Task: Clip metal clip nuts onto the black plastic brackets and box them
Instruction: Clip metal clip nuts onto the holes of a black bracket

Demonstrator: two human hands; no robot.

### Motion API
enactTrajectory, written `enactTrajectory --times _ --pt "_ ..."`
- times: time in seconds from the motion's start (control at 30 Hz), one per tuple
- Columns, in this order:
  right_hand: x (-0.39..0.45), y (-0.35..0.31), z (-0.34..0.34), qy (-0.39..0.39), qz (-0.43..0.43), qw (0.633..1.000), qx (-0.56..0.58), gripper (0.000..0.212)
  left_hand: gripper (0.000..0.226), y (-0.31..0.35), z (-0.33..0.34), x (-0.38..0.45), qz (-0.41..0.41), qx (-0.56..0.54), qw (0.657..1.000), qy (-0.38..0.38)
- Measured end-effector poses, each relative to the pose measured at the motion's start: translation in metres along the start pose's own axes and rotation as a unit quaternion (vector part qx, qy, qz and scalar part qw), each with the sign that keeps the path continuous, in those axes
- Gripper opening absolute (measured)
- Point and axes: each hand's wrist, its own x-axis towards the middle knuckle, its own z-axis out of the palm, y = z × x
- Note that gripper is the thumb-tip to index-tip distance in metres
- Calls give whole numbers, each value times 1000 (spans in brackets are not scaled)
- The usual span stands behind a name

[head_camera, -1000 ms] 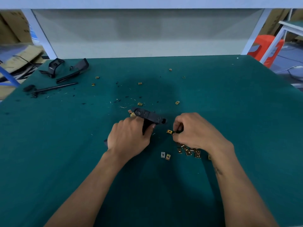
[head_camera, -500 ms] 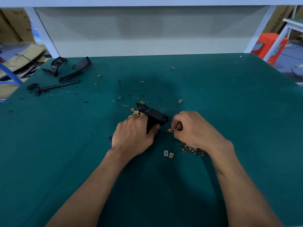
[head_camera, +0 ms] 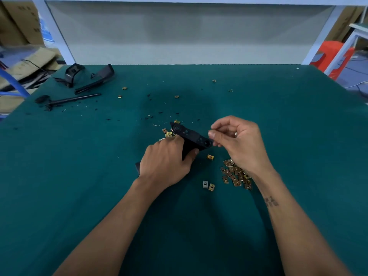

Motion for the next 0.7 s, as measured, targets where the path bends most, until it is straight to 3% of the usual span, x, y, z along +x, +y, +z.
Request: enactTrajectory --times 0.3,0.57,0.7 --pt "1 -2 3 30 21 996 86 19 39 0 -2 0 -2 -29 999 13" --pt "-1 0 5 -11 -17 999 -44 16 40 0 -1 -1 17 -7 1000 12" --pt "0 -1 3 -14 0 999 -32 19 38 2 -1 -1 31 -9 999 17"
